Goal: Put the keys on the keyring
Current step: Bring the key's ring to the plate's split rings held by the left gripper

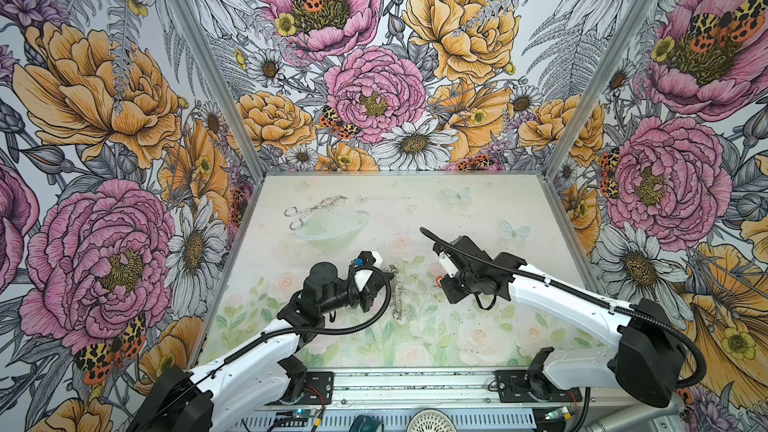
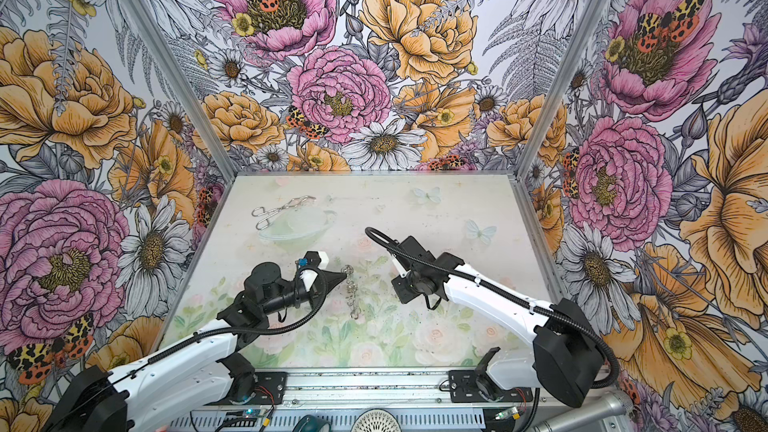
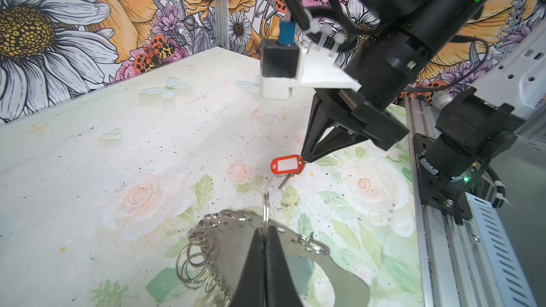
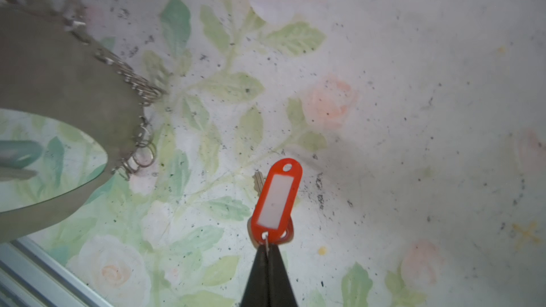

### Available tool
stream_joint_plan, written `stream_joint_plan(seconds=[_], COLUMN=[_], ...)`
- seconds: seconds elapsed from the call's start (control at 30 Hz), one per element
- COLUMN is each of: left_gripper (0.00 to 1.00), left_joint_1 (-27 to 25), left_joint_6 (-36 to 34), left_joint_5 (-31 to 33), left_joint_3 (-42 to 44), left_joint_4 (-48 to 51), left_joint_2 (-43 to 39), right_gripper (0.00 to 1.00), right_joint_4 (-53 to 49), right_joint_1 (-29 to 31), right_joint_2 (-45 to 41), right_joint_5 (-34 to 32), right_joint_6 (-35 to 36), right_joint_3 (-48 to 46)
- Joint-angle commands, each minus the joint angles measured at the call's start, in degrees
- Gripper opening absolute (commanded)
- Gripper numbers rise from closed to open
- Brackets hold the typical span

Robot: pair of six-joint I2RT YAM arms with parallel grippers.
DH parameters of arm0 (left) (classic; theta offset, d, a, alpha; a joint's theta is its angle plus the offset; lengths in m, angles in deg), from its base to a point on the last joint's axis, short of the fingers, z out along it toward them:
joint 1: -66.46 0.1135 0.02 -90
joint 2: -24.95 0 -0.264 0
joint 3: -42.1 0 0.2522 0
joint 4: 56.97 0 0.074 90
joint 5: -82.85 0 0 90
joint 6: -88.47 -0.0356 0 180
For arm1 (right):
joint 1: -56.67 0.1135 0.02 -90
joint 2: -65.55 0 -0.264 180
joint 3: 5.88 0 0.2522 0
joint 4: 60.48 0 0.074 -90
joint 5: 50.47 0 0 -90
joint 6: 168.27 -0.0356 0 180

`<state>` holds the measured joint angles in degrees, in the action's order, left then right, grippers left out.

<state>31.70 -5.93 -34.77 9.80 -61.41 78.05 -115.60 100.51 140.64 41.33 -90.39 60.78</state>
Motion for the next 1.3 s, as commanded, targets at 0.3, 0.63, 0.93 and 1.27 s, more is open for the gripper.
stream_joint_plan(seconds=[0.3, 0.63, 0.93, 1.27], left_gripper=[0.0, 0.0, 0.0, 0.0], left_joint_1=[-1.95, -2.84, -3.38, -3.21], left_joint_6=[-1.13, -1.69, -1.54, -0.74], left_joint_5=[-8.58, -12.26, -15.12, -15.0], left_joint_3=[-3.29, -2.9, -3.51, -3.78], left_joint_4=[-0.52, -0.96, -0.99, -1.03], left_joint_2=[3.18, 2.88, 4.72, 4.91], right_gripper=[0.0, 0.0, 0.0, 0.0], right_joint_4=[-2.43, 3.23, 8.48, 9.69], right_joint_1=[4.7, 6.67, 8.8, 12.05], right_joint_2=[-5.75, -7.15, -8.03, -9.0], right_joint_5=[9.3, 9.88, 7.87, 3.75], right_joint_6=[16.7, 20.56, 23.7, 26.04], right_joint_3=[5.95, 6.28, 4.77, 2.06])
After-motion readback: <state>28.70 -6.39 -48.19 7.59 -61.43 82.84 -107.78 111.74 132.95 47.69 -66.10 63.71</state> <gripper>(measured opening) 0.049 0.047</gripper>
